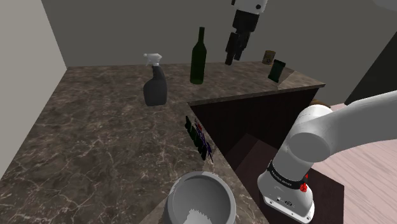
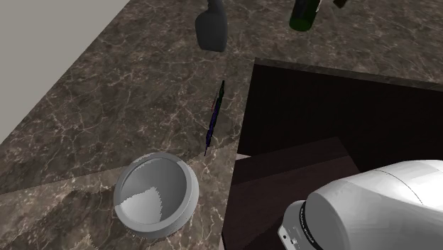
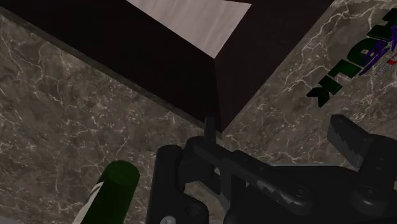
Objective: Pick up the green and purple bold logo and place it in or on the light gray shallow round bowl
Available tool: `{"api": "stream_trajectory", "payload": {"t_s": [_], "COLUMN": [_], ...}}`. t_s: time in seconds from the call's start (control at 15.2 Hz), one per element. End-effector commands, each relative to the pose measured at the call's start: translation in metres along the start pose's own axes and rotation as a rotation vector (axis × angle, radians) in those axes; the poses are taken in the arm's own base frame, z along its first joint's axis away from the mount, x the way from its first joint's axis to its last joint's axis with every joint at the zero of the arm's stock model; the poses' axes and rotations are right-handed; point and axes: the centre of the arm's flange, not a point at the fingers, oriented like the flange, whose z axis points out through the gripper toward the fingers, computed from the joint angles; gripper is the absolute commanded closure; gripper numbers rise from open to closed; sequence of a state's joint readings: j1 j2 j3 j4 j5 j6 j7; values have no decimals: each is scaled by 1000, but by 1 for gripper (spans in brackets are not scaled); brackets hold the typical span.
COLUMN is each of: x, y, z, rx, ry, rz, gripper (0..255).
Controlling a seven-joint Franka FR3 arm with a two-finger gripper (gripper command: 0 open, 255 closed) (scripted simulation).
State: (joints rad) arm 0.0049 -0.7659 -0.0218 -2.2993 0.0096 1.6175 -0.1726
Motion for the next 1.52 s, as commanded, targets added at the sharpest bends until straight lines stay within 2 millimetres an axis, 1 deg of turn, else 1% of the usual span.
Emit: {"api": "stream_trajectory", "payload": {"t_s": [0.0,0.33,0.66,0.92,1.25,1.32,1.45], "x": [0,-8,-10,-7,4,6,5], "y": [0,-48,-97,-136,-185,-192,-193], "z": [0,42,83,116,157,163,174], "rx": [0,9,18,25,34,35,35], "ry": [0,-22,-45,-63,-85,-88,-88], "rz": [0,158,315,441,599,623,623], "gripper": [0,0,0,0,0,0,0]}}
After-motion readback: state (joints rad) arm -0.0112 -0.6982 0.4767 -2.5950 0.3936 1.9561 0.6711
